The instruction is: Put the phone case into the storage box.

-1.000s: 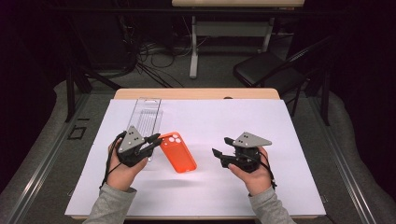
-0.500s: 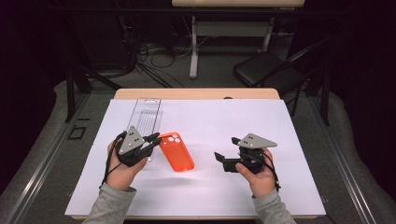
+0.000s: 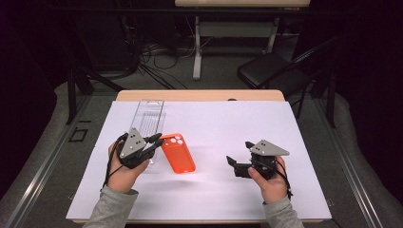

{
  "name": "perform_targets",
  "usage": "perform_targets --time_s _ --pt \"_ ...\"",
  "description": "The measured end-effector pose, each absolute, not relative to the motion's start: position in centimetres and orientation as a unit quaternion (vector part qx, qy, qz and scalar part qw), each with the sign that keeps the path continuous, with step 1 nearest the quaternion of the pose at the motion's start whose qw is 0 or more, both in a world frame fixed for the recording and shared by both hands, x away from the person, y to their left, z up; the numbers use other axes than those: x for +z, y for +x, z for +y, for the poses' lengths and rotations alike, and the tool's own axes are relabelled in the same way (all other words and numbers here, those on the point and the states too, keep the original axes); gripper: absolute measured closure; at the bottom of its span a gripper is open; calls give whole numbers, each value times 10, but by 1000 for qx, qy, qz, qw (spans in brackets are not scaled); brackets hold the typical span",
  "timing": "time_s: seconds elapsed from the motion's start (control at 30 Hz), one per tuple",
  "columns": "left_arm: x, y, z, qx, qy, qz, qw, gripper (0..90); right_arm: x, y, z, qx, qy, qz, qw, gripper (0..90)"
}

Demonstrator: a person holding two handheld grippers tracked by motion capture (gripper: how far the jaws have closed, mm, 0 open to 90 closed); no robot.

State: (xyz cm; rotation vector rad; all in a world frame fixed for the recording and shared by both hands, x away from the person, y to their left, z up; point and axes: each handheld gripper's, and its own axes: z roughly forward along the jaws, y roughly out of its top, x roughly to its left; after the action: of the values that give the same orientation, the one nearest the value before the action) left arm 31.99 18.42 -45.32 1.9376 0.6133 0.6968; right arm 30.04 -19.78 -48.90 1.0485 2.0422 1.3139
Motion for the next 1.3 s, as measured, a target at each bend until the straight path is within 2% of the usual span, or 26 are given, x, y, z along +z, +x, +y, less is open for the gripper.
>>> perform_targets --time_s 0.2,0.57,1.0,1.3 --pt "-453 322 183 282 790 247 485 800 -498 297 -209 470 400 741 266 145" --pt "-454 324 176 308 801 231 459 802 -508 287 -229 453 419 733 285 144" --pt "-449 333 165 312 807 216 451 803 -521 275 -252 449 449 719 282 144" --pt "-423 351 161 317 813 199 447 803 -525 270 -262 450 462 711 280 145"
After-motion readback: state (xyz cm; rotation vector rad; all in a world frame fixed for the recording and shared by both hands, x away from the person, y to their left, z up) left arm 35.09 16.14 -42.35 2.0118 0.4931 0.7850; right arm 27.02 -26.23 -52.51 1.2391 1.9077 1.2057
